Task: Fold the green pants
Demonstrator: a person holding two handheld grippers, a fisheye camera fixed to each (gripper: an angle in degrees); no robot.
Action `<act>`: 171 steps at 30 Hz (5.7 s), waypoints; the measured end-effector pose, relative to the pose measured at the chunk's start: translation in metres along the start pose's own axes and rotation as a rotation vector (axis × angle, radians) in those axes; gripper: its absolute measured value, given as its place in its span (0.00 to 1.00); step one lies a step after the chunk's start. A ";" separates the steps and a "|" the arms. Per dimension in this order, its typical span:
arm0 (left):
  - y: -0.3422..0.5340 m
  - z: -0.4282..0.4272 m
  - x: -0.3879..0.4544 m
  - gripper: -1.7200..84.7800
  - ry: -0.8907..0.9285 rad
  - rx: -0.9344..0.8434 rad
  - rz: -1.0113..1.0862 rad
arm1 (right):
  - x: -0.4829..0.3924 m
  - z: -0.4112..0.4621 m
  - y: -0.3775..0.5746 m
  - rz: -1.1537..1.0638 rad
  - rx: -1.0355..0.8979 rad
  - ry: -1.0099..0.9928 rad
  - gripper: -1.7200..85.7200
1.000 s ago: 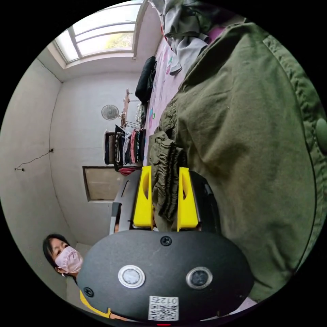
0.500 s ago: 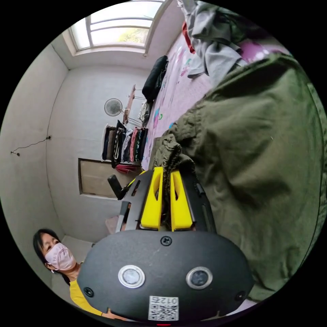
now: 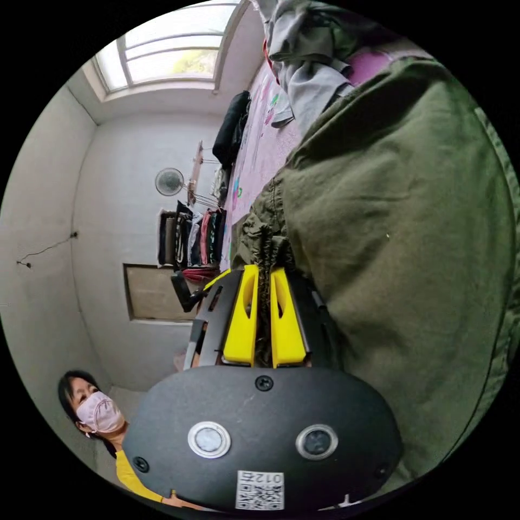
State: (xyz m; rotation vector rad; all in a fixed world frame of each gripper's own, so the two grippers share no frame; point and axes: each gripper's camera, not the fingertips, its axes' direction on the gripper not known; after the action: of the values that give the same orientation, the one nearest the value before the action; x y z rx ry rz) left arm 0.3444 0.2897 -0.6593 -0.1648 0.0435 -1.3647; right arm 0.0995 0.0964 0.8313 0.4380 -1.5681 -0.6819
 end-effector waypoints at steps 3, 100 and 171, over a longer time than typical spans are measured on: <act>0.004 -0.001 -0.003 0.02 0.013 0.023 0.027 | -0.010 0.015 0.002 -0.042 -0.014 0.054 0.03; 0.134 -0.072 0.254 0.02 -0.216 0.187 0.373 | -0.179 0.205 0.358 -0.844 -0.015 0.731 0.03; 0.069 -0.020 0.363 0.02 -0.150 -0.066 0.814 | -0.154 0.301 0.508 -1.042 0.031 1.102 0.06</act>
State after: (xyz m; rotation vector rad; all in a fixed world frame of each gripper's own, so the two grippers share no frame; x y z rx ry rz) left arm 0.4833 -0.0535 -0.6654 -0.2689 0.0250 -0.5377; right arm -0.1200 0.6260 1.0417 1.4062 -0.2137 -0.9306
